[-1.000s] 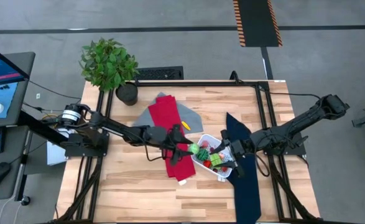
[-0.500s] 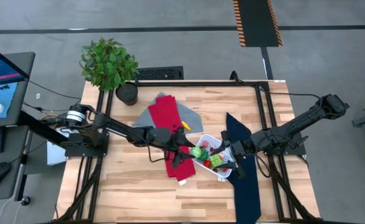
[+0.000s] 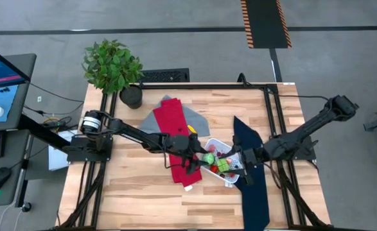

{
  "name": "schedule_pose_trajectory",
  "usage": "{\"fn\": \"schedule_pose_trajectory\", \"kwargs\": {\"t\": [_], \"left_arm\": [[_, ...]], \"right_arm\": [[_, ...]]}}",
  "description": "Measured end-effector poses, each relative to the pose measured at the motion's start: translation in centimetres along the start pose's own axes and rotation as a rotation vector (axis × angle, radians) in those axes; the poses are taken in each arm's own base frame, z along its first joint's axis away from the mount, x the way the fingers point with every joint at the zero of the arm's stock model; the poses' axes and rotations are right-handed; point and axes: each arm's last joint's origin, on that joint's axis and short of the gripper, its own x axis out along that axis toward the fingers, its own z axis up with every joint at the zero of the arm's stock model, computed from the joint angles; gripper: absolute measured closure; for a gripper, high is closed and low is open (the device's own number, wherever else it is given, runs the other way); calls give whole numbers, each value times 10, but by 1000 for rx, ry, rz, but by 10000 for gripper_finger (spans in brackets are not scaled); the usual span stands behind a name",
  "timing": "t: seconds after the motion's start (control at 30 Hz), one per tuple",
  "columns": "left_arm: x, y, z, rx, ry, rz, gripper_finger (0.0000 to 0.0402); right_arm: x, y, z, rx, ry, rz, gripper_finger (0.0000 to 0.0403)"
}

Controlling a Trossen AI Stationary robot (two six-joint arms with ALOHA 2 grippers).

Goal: Pick and placing Produce into tupperware
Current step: Put the cabbage into the white bin

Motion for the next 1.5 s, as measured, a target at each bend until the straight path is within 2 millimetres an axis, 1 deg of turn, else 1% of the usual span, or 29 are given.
{"fn": "schedule_pose_trajectory", "kwargs": {"t": [0.13,0.27,0.4,0.5,0.77,0.87,0.97,1.07,1.17,1.2,1.3,1.43,1.5], "left_arm": [[1,-6,5,63,-39,21,168],[2,-9,12,87,-59,37,168],[3,-9,9,110,-11,8,168],[3,-10,10,113,-18,3,168],[3,-9,11,175,-40,63,168],[3,-9,12,177,-49,47,168],[2,-8,15,208,-82,129,170],[2,-6,15,191,-101,228,171],[2,-9,16,222,-103,209,171],[2,-10,16,213,-106,195,171],[2,-12,16,187,-111,134,171],[2,-12,15,172,-89,127,172],[2,-12,15,187,-88,95,172]], "right_arm": [[-5,2,5,14,-18,-35,138],[-9,0,4,26,16,-76,138],[-9,0,2,42,31,-77,138],[-9,0,2,43,31,-76,138],[-9,0,2,44,30,-75,138],[-9,0,2,43,30,-75,138],[-9,0,2,47,30,-91,138],[-9,-5,3,89,27,-131,138],[-12,-10,6,228,-5,-158,138],[-12,-10,7,248,-12,-157,138],[-16,-8,10,240,-19,-141,138],[-20,-4,11,206,-12,-113,138],[-21,-2,13,207,-19,-100,138]]}}
